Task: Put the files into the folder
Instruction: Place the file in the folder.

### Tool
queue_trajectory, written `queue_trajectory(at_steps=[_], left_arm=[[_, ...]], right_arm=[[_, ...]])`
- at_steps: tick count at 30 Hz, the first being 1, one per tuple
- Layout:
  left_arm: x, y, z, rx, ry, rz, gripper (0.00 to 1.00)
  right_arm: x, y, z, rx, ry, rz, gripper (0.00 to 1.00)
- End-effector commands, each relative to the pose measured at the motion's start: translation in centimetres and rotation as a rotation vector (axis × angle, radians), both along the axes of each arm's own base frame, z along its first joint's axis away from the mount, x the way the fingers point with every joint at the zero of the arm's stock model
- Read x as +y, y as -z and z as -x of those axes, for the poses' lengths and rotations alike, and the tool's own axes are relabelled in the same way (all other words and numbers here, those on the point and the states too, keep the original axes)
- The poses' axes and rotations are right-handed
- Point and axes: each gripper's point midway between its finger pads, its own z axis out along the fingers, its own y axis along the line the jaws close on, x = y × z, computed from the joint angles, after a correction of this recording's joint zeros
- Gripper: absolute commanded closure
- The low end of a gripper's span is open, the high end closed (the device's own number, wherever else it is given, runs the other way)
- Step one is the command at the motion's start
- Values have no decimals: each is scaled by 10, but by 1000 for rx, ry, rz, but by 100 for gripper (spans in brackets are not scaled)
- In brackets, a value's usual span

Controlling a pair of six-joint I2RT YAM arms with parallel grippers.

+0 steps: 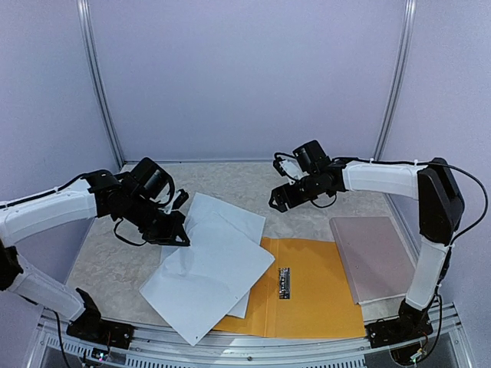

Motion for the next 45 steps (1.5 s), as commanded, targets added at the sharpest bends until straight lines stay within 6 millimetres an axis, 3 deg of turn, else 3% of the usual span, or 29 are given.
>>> queue_trajectory(at_steps=[1, 9, 14, 17, 22, 26, 29, 32, 39, 44, 45], left_arm=[[-34, 21, -7, -18, 162, -72, 100], [-63, 85, -29, 26, 280, -187, 91], [-65, 104, -38, 42, 267, -241, 74], [-59, 103, -40, 32, 231, -260, 71], [-54, 101, -39, 30, 199, -260, 84], [-51, 104, -37, 38, 175, -265, 87], [-49, 98, -36, 26, 160, -249, 95], [-48, 89, -36, 9, 149, -236, 100], [-42, 72, -37, -32, 101, -215, 100], [-38, 69, -33, -21, 83, -214, 100], [-35, 69, -30, -12, 74, -222, 95]], right_arm=[[-9, 10, 24, 55, -63, 23, 13], [-15, 34, 42, 143, -169, -17, 7], [-2, 60, 50, 217, -241, -49, 7], [5, 69, 53, 227, -295, -65, 8], [21, 77, 58, 275, -366, -126, 11], [28, 82, 63, 301, -395, -144, 14], [34, 83, 71, 320, -430, -171, 19], [35, 85, 75, 336, -445, -188, 27], [40, 91, 90, 385, -484, -231, 48], [42, 94, 97, 410, -500, -255, 57], [42, 93, 99, 412, -504, -261, 62]])
